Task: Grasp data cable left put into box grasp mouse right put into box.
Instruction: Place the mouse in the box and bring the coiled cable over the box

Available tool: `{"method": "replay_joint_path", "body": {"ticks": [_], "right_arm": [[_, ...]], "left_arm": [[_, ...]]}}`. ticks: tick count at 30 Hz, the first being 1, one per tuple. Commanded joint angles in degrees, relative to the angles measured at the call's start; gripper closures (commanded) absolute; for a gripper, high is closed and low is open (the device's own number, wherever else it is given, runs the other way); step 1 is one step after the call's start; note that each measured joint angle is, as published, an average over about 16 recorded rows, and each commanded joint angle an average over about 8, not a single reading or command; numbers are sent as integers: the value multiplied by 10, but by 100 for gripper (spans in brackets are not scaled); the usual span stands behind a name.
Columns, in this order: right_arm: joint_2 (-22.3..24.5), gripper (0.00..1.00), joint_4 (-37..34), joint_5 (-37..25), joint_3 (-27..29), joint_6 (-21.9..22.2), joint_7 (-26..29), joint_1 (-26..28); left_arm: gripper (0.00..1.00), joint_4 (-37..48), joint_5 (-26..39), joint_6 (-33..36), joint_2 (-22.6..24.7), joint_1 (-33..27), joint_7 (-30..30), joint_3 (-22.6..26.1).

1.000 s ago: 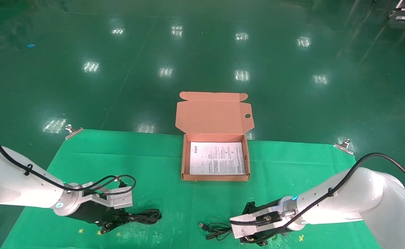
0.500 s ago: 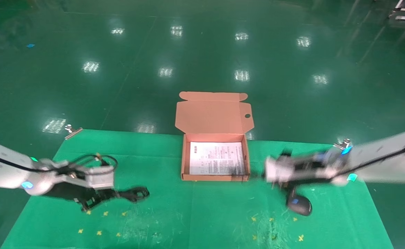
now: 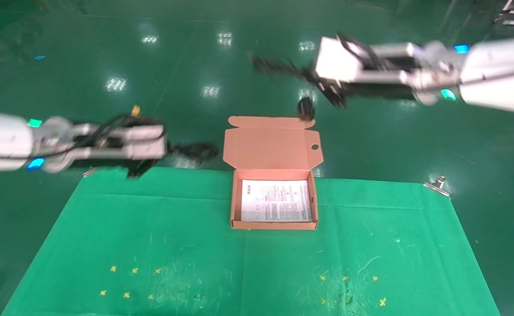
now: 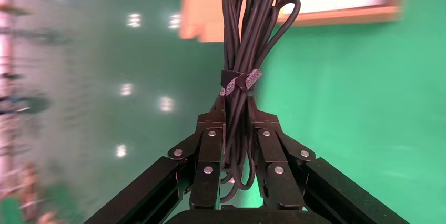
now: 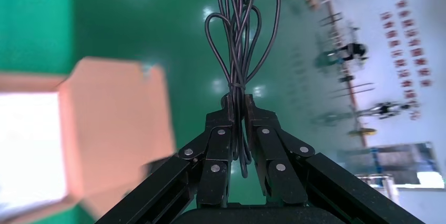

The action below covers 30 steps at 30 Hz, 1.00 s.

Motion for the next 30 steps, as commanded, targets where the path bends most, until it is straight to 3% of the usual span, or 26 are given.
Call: {"method": "replay_joint_path", "body": {"ticks": [1, 12, 21, 30], "right_arm": [[-22, 100, -13, 6, 5, 18, -11, 16], [-119, 100, -165, 45, 23, 78, -119, 83], [-131, 100, -202, 64, 28, 81, -150, 95], [-129, 100, -214, 58, 11, 76, -151, 73]], "left_arm": [[100, 2, 12, -17, 12, -10, -1, -3], [100, 83, 45, -92, 73, -66, 16, -18], [100, 104, 46, -100, 84, -76, 16, -22], [100, 83, 69, -74, 74, -54, -3, -4]]}}
